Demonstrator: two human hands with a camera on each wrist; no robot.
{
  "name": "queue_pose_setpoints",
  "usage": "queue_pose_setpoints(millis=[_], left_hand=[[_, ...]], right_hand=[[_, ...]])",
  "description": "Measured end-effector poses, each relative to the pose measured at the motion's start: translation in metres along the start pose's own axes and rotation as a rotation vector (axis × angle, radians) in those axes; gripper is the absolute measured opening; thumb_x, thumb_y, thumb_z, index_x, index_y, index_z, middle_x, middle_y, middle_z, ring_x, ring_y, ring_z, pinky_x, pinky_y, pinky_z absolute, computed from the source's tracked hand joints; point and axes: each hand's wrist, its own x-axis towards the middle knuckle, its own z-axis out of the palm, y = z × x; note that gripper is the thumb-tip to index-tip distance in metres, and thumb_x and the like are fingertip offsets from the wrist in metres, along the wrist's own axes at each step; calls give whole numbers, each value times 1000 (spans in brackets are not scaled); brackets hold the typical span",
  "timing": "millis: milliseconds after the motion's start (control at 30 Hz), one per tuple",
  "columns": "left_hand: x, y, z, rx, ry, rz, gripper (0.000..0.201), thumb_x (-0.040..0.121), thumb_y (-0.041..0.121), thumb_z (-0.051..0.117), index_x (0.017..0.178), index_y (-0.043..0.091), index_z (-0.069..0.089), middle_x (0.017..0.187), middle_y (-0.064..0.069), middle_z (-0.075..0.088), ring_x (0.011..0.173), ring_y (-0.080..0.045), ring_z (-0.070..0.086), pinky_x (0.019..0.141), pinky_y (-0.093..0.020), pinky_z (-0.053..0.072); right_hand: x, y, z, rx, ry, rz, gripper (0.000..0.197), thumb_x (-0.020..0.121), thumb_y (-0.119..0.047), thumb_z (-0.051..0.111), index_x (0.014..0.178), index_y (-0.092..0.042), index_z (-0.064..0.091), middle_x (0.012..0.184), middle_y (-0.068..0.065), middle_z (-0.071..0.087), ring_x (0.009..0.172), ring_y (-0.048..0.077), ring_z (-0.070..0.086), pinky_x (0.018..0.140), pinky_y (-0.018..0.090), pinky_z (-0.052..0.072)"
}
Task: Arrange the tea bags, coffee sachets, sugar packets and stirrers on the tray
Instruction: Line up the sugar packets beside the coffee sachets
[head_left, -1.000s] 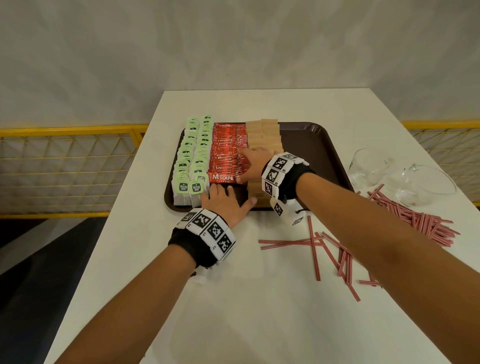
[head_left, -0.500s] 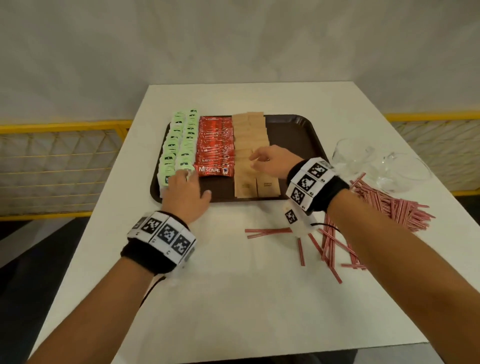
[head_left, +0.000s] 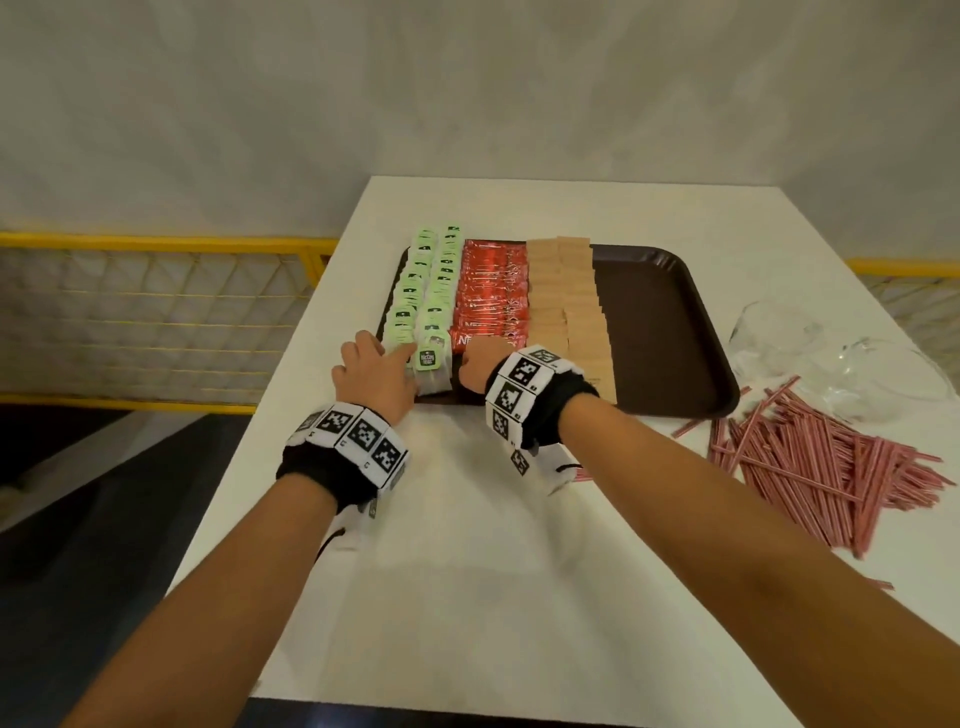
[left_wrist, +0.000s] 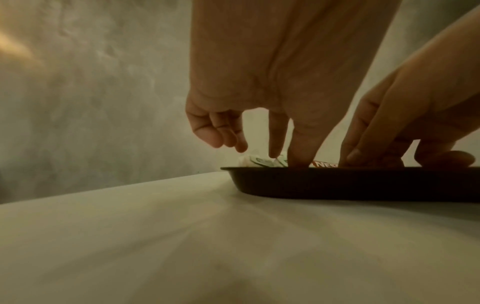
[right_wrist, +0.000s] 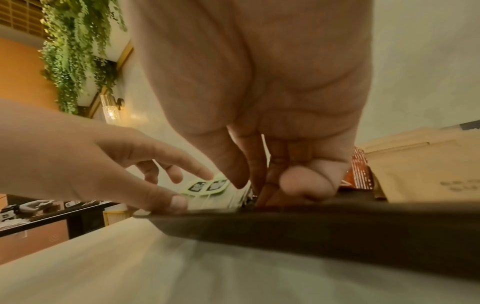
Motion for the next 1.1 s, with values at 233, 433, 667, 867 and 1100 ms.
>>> queue_pose_setpoints(millis=[233,433,667,867,1100], left_hand=[[5,0,0,42,1,30,50,90,36,56,137,33,42,127,-11,35,119,-29,33,96,-37,33],[8,-2,-2,53,-24,42,48,91,39,54,137,36,42,127,-11,35,120,-28,32,96,-37,33],[1,18,-10,-35,53,128,48,96,31,46,142,28,36,134,-12,34,123,-30,31,97,-41,32],[-15,97,7,-96,-161,485,59,99,35,35,148,10,15,153,-12,15,142,-26,13,114,-41,17],[-16,125,32,42,-455,471,76,96,57,21,149,9,-6,156,-6,-17,144,-19,-18,115,-44,-7]], right_hand=[[5,-5,1,102,-46,27,32,97,-11,40,121,-2,59,123,13,61,112,28,57,88,28,46],[2,-4,-1,132,-62,46,33,96,-12,40,120,-1,60,122,14,61,111,28,57,87,28,46],[-13,16,-20,351,91,13,34,98,-13,39,128,-10,56,134,7,54,123,22,49,97,27,39],[-39,98,-48,916,302,360,45,97,-17,40,141,-8,40,138,6,47,130,20,41,109,29,29],[-58,132,-26,1006,231,511,57,101,-38,30,147,-5,25,153,14,26,140,29,27,115,41,23]])
